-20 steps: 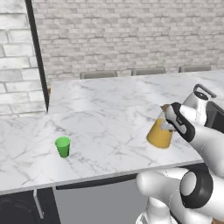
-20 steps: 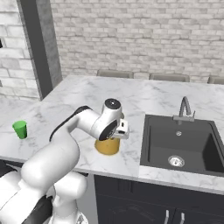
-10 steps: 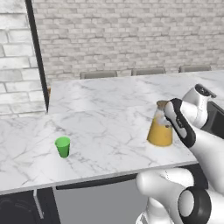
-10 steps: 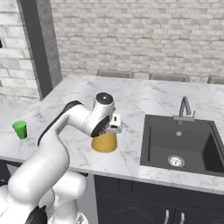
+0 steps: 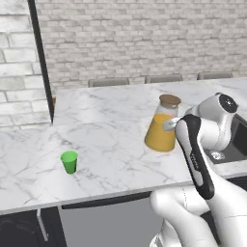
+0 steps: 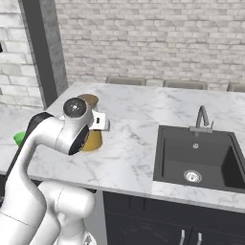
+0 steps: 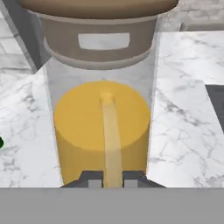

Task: Place the pitcher and cup on the dining counter for serving.

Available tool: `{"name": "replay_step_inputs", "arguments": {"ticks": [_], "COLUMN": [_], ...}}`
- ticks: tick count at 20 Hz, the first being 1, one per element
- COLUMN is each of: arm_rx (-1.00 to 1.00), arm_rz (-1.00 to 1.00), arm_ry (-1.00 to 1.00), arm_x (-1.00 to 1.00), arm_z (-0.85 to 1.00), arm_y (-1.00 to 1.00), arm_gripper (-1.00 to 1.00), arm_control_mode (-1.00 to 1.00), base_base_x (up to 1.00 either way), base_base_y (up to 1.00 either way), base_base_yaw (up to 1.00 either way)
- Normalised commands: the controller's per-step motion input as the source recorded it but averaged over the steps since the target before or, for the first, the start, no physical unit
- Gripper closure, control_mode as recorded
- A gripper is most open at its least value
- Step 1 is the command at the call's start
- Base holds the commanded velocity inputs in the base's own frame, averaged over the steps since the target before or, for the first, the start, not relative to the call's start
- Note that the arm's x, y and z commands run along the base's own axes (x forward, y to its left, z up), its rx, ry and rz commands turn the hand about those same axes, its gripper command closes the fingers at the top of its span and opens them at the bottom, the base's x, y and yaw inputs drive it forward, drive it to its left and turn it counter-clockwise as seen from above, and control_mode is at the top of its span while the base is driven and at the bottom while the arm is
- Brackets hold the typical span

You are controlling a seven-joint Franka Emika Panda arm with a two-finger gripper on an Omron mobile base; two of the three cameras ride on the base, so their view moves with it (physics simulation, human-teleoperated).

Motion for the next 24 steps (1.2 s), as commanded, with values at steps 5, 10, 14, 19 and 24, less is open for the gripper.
{"name": "replay_step_inputs", "arguments": {"ticks": [5,10,14,19,24], "arm_rx": [0.00,0.00,0.00,0.00,0.00], "arm_rz": [0.02,0.00,0.00,0.00,0.00], "arm_ry": [-0.22,0.00,0.00,0.00,0.00], "arm_x": [-0.31,0.00,-0.11,0.00,0.00], "arm_z": [0.55,0.00,0.00,0.00,0.00], "arm_y": [0.02,0.00,0.00,0.00,0.00], "arm_gripper": [1.00,1.00,1.00,1.00,1.00], "arm_control_mode": [-1.00,-1.00,1.00,1.00,1.00], "base_base_x": [0.00,0.00,-0.32,-0.73,-0.15], "base_base_y": [0.00,0.00,-0.10,-0.69,-1.00], "base_base_yaw": [0.00,0.00,0.00,0.00,-0.04]}}
